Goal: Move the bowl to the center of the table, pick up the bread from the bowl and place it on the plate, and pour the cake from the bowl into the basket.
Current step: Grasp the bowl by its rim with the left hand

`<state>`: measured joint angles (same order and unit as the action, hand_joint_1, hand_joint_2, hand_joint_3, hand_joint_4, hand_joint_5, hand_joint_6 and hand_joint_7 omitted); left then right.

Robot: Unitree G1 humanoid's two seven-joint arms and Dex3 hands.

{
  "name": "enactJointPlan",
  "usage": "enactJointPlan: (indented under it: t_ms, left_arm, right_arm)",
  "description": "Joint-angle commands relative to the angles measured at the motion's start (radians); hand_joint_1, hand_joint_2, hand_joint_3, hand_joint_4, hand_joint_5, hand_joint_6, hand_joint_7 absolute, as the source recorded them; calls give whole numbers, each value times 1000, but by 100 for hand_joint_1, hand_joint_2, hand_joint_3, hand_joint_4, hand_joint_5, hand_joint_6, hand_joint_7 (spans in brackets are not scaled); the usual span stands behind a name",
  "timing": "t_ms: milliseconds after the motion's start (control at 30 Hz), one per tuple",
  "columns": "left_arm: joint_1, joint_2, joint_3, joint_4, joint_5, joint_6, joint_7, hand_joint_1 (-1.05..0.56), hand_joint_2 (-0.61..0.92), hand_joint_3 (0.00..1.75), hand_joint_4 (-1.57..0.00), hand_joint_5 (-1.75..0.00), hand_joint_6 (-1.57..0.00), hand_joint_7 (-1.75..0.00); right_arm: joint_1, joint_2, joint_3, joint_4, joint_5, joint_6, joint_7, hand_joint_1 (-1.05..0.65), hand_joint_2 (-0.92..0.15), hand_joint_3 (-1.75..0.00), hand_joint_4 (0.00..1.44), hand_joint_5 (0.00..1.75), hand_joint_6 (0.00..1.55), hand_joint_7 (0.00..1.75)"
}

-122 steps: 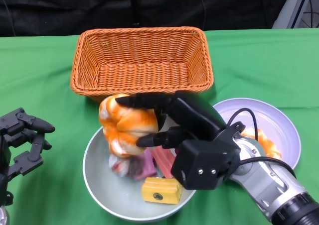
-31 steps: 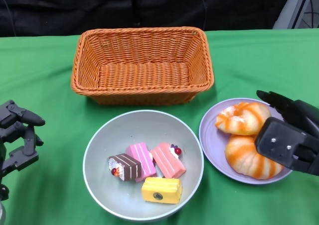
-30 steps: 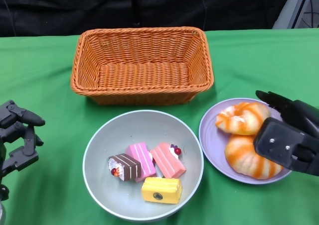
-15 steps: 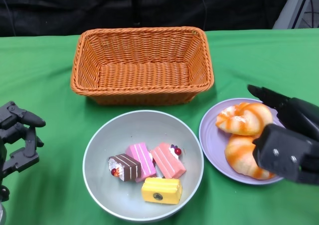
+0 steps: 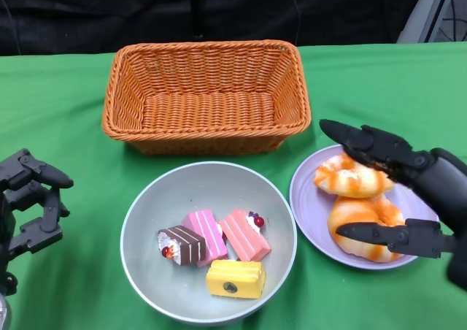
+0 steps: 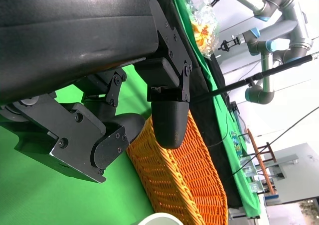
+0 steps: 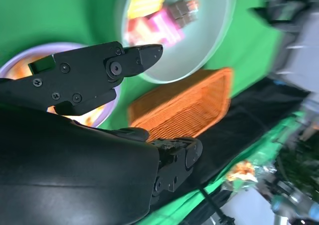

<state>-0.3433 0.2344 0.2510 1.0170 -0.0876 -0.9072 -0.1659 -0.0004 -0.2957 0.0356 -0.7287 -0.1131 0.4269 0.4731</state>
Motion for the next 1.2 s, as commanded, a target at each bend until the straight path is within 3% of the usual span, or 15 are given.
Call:
enactJointPlan:
  t_ms: [33,67,100,133,200,267,333,367,433,500,767,833,900,1033,1200]
  left_arm:
    - [-11,23,-3,10,-2,-18,-18,-2,54,113,-82,-151,-83,-120]
    - [-12,23,-3,10,-7,-20,-27,-2,54,113,-82,-151,-84,-120]
    - [-12,24,-3,9,-13,-20,-37,-3,54,111,-84,-147,-85,-117]
    - [-12,24,-2,8,-18,-20,-45,-3,55,110,-86,-144,-86,-114]
    - [-13,24,0,8,-21,-20,-53,-4,55,109,-87,-142,-88,-111]
    - [-11,27,-2,5,-16,-24,-60,-4,55,108,-87,-141,-88,-110]
    - [-7,32,-8,-2,-11,-32,-71,-8,61,86,-92,-123,-94,-90]
    - [-6,33,-9,-4,-11,-34,-75,-8,63,81,-93,-120,-96,-85]
    - [-2,37,-14,-9,-10,-41,-90,-8,65,76,-94,-117,-98,-81]
    - [6,43,-23,-22,-11,-50,-118,-12,72,53,-92,-99,-97,-62]
    - [36,91,-73,-80,-12,-69,-264,-32,90,4,-89,-50,-95,-11]
    - [50,137,-117,-128,-4,-73,-353,-53,92,3,-65,-18,-68,-2]
    - [61,169,-145,-166,3,-74,-402,-62,92,2,-51,-4,-53,0]
    - [66,257,-202,-222,130,-215,-407,-70,92,1,-34,-1,-37,0]
    - [19,280,-181,-176,277,-473,-302,-68,90,0,-48,-5,-47,-3]
  right_arm:
    - [19,41,-36,80,79,-113,-35,-16,-92,-7,48,19,40,10]
    - [26,69,-43,129,112,-180,-45,-16,-92,-8,50,20,42,11]
    - [35,99,-47,178,145,-239,-55,-9,-92,-12,68,30,59,20]
    - [40,119,-50,216,169,-286,-63,-6,-90,-21,72,44,68,27]
    - [45,131,-49,255,190,-338,-72,-3,-80,-44,64,78,71,39]
    - [54,159,-45,294,200,-381,-97,-2,-77,-51,61,87,71,43]
    - [68,204,-42,343,213,-420,-140,1,-59,-97,65,130,68,96]
    - [71,214,-41,356,217,-433,-152,1,-55,-106,64,138,64,110]
    - [75,226,-43,377,217,-445,-174,1,-52,-114,64,144,60,122]
    - [82,241,-46,396,215,-445,-204,-2,-61,-103,60,160,57,138]
    - [99,256,-51,427,237,-473,-242,-3,-69,-94,56,174,48,152]
    - [98,265,-59,436,253,-476,-254,-4,-69,-95,56,175,46,155]
    - [97,269,-63,438,265,-471,-265,-5,-68,-95,57,175,46,157]
    - [93,279,-78,443,304,-448,-276,-7,-68,-97,58,175,44,157]
    - [95,278,-71,420,297,-440,-295,-7,-68,-99,61,175,46,158]
